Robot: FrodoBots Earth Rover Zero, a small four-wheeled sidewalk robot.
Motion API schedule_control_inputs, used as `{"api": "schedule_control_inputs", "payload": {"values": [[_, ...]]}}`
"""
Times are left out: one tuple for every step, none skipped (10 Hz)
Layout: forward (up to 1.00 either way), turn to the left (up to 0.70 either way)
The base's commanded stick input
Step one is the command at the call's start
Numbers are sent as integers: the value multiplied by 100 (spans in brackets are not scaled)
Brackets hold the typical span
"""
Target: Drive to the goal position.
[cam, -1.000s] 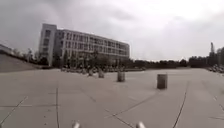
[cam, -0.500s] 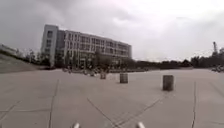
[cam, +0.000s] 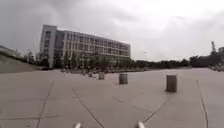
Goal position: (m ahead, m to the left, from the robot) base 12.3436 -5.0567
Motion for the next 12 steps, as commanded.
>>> {"api": "schedule_control_inputs", "payload": {"values": [[50,-25],[50,-25],[50,-25],[50,-25],[50,-25],[50,-23],[50,-17],[50,-9],[50,-3],[50,0],[50,0],[50,0]]}}
